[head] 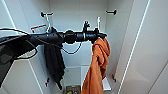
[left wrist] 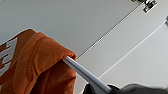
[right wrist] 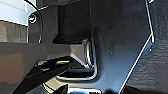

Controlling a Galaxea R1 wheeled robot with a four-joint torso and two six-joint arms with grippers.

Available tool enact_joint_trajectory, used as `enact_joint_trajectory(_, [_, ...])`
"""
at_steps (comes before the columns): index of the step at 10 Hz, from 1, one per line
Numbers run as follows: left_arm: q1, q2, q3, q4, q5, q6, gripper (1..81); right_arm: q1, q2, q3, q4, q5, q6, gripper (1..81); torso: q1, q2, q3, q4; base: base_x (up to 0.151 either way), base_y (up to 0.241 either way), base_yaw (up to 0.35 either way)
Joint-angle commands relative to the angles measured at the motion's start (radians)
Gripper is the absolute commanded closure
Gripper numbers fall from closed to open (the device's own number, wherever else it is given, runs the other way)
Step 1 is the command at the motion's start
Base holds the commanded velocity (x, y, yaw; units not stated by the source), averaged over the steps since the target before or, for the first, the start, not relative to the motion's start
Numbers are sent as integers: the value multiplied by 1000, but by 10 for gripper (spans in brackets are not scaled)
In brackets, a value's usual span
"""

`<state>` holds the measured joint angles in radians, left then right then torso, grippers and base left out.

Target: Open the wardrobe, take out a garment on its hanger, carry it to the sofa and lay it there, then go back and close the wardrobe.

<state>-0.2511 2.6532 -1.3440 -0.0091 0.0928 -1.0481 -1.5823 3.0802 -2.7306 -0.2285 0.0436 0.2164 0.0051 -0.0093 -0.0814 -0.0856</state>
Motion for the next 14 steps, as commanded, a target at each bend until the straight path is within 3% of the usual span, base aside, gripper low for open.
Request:
enact_joint_trajectory(1, [-204, -5, 6, 29, -111, 13, 811, 26, 5, 8, -6, -56, -3, 10, 0, 0, 0, 0, -112, 0, 0])
enact_joint_trajectory(9, [-173, -5, 23, 35, -127, 14, 811, 21, 4, 8, -6, -56, -3, 10, 0, 0, 0, 0, -115, -52, 0])
enact_joint_trajectory(14, [-155, -7, 32, 38, -133, 14, 811, 29, 5, 8, -6, -56, -3, 10, -2, -1, 0, 0, -13, 0, 0])
